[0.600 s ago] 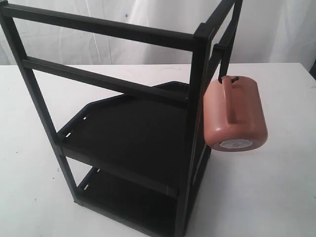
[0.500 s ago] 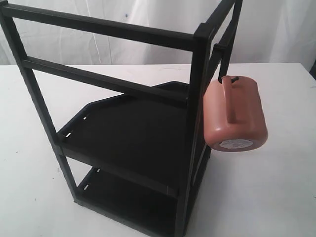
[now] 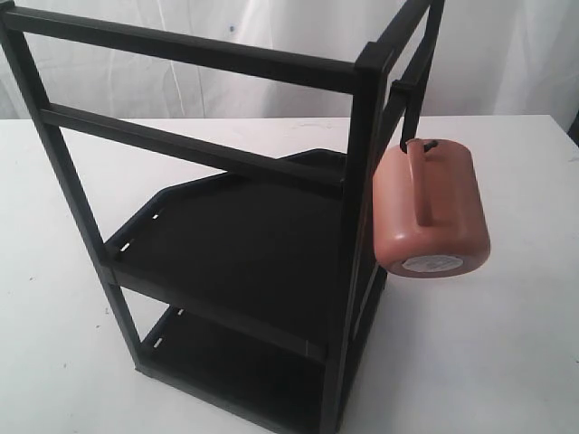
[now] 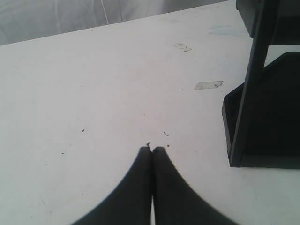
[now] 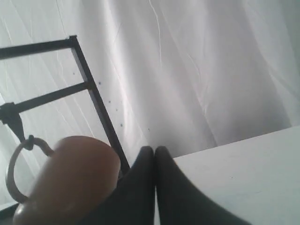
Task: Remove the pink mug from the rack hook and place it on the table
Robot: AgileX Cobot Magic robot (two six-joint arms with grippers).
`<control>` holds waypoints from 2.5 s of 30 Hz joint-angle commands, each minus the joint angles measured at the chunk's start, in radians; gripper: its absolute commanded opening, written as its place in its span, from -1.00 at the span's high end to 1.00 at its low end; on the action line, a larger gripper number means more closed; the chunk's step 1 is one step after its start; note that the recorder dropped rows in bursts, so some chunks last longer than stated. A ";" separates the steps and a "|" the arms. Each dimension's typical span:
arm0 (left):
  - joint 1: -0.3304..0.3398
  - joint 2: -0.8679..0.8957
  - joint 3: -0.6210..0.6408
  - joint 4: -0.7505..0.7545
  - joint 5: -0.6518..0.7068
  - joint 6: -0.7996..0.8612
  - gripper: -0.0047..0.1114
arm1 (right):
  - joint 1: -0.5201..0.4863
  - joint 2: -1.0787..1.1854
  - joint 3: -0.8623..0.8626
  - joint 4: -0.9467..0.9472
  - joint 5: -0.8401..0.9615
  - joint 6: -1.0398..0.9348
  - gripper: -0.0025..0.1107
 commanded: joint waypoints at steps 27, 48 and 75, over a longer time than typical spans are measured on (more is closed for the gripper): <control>0.002 -0.005 0.005 -0.006 -0.001 -0.002 0.92 | 0.079 0.330 -0.683 0.425 0.908 -0.759 0.90; 0.002 -0.005 0.005 -0.006 -0.001 -0.002 0.92 | 0.212 0.773 -0.705 0.769 0.768 -1.259 -0.20; 0.002 -0.005 0.005 -0.006 -0.001 -0.002 0.92 | 0.212 0.902 -0.705 0.836 0.666 -1.310 0.17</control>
